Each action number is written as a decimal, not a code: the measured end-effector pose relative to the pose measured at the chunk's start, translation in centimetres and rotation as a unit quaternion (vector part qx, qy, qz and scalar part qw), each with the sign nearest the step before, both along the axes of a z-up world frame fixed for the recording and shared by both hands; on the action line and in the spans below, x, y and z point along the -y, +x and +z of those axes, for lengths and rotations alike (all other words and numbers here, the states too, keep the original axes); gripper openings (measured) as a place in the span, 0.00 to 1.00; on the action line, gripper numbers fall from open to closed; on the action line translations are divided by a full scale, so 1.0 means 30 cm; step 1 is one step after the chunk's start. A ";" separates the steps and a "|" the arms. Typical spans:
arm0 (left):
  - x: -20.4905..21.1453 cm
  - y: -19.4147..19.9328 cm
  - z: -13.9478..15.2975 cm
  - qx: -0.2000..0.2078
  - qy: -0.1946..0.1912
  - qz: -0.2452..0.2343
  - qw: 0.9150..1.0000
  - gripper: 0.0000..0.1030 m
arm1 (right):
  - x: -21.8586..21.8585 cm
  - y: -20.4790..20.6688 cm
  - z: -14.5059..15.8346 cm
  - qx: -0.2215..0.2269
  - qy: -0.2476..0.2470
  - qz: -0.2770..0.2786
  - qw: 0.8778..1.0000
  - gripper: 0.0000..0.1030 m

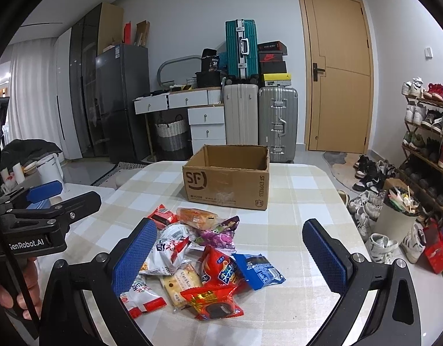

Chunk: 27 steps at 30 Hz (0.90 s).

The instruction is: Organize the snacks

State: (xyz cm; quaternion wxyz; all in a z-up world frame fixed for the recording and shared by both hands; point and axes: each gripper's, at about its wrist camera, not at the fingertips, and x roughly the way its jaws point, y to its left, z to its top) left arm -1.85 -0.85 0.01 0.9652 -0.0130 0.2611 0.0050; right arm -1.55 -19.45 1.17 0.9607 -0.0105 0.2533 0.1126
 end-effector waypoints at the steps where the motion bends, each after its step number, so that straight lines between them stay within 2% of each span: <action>1: -0.002 0.001 0.000 -0.001 -0.002 -0.003 1.000 0.99 | 0.003 -0.002 0.002 0.001 0.001 -0.002 1.000 1.00; 27: -0.007 -0.003 -0.006 -0.006 0.001 0.002 1.000 0.99 | 0.023 -0.005 -0.007 -0.004 0.012 -0.006 1.000 1.00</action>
